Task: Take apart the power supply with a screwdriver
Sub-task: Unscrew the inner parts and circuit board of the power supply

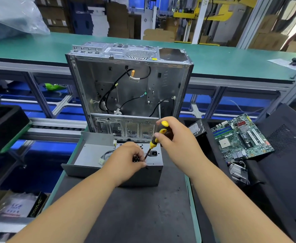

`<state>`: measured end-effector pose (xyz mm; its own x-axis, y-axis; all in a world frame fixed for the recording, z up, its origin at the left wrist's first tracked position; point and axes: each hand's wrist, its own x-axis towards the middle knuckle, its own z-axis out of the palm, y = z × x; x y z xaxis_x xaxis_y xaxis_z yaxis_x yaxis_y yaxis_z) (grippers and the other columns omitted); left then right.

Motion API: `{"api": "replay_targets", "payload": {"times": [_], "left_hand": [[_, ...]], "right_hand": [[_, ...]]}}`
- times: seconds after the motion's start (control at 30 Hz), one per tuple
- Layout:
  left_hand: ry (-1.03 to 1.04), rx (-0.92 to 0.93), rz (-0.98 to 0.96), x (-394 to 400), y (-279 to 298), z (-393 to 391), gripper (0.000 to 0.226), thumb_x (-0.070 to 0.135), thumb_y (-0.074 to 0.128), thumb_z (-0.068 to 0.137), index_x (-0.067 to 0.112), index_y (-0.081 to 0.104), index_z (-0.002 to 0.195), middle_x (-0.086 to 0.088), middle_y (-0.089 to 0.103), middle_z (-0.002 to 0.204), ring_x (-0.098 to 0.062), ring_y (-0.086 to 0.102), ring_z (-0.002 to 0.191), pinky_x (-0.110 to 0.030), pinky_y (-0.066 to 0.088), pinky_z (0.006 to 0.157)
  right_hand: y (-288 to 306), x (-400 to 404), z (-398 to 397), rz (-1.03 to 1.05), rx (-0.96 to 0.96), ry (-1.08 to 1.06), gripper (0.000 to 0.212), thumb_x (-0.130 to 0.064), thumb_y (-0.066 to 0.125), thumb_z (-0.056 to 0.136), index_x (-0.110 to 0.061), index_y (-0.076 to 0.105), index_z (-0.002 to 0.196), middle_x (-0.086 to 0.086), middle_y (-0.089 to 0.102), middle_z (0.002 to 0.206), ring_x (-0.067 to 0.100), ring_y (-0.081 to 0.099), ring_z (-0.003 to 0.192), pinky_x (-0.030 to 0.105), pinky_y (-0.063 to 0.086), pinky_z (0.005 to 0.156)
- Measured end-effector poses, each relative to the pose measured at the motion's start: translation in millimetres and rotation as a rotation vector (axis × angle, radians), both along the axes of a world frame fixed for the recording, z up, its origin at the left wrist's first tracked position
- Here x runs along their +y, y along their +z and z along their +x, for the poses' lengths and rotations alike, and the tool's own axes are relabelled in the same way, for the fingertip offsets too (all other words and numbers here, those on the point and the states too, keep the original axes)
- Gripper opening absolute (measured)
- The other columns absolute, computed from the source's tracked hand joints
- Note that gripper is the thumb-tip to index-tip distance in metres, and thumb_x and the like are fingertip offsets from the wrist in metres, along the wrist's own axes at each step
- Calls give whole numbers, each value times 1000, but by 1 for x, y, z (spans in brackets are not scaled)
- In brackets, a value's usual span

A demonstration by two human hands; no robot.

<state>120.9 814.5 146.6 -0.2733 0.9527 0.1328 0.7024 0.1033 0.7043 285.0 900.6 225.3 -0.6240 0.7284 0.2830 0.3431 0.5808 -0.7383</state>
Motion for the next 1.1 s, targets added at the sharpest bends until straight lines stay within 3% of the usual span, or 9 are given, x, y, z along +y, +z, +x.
{"api": "replay_targets", "payload": {"times": [0.1,0.27,0.4,0.47,0.57,0.73,0.9,0.97,1.1], "left_hand": [[11,53,-12,2,1,3,23,22,81,78,30,61,71,12,57,93,-5,54,92,-25,44,85],[99,30,20,8,10,10,21,22,78,82,30,60,73,9,59,90,-9,55,90,-28,44,81],[119,-162,25,16,16,21,20,19,71,88,28,59,75,9,65,75,-3,58,63,-18,46,62],[77,-307,43,21,18,33,21,15,66,93,27,57,78,10,70,76,-4,65,71,-18,46,69],[21,-539,129,31,21,56,29,7,59,96,27,59,76,6,68,75,-10,64,74,-27,52,78],[-43,-652,157,51,25,104,22,8,50,101,19,58,83,7,64,72,-8,59,69,-18,50,71],[-110,-564,3,68,14,152,11,10,55,98,13,57,88,2,62,74,-8,58,68,-20,49,72],[-119,-457,-83,74,1,170,8,13,62,94,14,59,88,0,57,76,-11,52,69,-26,47,72],[-123,-361,-236,83,-32,201,12,19,71,88,17,60,86,5,50,72,-6,40,59,-20,40,63]], "right_hand": [[-5,5,8,-67,67,-22,21,-17,60,96,-33,54,108,-20,65,87,-2,64,84,14,48,74],[-9,17,27,-181,243,-97,24,-14,60,96,-33,56,110,-19,65,87,5,68,87,35,54,82],[-13,27,46,-267,368,-179,14,-18,62,95,-29,60,102,-10,64,87,20,67,93,49,54,89],[-16,34,60,-339,415,-239,4,-23,64,95,-23,60,97,-1,67,90,14,67,83,43,56,84],[-22,45,83,-452,464,-336,22,-31,62,96,-10,56,96,4,68,83,8,59,61,25,48,60],[-31,59,119,-679,712,-400,15,-20,55,100,-10,54,89,1,67,62,11,55,51,19,44,48],[-43,68,155,-758,869,-481,11,-15,52,101,-9,54,92,2,68,63,12,58,52,21,47,49],[-49,69,168,-776,877,-496,9,-14,51,102,-10,54,95,0,68,64,11,59,53,21,48,52],[-63,70,196,-796,823,-539,10,-14,51,102,-9,56,94,3,68,64,12,59,54,22,48,56]]}}
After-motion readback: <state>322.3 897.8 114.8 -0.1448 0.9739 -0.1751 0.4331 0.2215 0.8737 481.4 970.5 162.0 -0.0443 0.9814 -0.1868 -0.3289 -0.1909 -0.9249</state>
